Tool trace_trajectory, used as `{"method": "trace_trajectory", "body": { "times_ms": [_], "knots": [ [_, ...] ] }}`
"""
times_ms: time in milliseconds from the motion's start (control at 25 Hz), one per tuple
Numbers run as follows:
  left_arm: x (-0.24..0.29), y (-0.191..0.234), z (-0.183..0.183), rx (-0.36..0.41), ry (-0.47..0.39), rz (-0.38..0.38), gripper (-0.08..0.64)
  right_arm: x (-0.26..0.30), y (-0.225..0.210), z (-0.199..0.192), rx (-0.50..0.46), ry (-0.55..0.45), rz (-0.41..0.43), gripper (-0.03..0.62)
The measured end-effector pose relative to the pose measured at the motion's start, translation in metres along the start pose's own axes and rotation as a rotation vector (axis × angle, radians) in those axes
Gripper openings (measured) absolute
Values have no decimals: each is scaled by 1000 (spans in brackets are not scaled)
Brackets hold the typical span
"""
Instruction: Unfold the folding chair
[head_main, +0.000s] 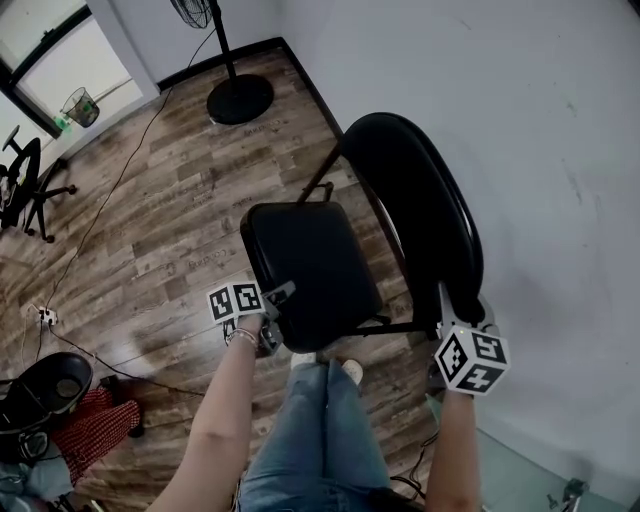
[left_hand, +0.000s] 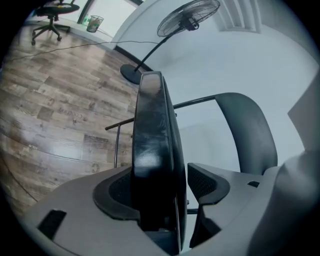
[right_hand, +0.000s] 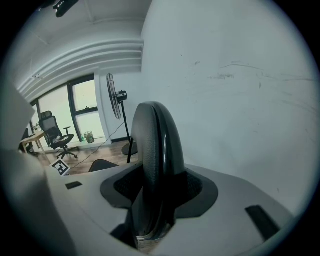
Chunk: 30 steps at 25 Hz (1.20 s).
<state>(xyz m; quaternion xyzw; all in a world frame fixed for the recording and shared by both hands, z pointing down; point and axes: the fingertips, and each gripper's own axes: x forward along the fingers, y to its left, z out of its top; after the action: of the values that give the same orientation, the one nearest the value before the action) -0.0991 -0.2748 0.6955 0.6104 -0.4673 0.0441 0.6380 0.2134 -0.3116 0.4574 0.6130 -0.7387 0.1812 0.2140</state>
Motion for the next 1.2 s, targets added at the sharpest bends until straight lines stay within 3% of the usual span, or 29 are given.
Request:
{"method": "trace_trajectory", "body": {
  "times_ms": [320,520,760,920,1080,1200],
  "knots": [
    [2,11,-5,83,-2,36,318,0,5,-3,-19,-24,-8,183],
    [-1,17,-3,79,-57,26,322,1,11,-5,-28,-47,8,181],
    [-3,29,-12,162,-52,66,336,-5,14,-12,-18,-45,-2,183],
    [-5,39,-11,122,-69,40,348,-6,17,-15,-24,-53,-1,183],
    [-7,60,-14,145,-60,60,348,-7,26,-20,-21,-54,-5,184],
    [-9,80,-16,95,-70,39,354,-5,34,-27,-25,-54,-2,186]
  ]
}}
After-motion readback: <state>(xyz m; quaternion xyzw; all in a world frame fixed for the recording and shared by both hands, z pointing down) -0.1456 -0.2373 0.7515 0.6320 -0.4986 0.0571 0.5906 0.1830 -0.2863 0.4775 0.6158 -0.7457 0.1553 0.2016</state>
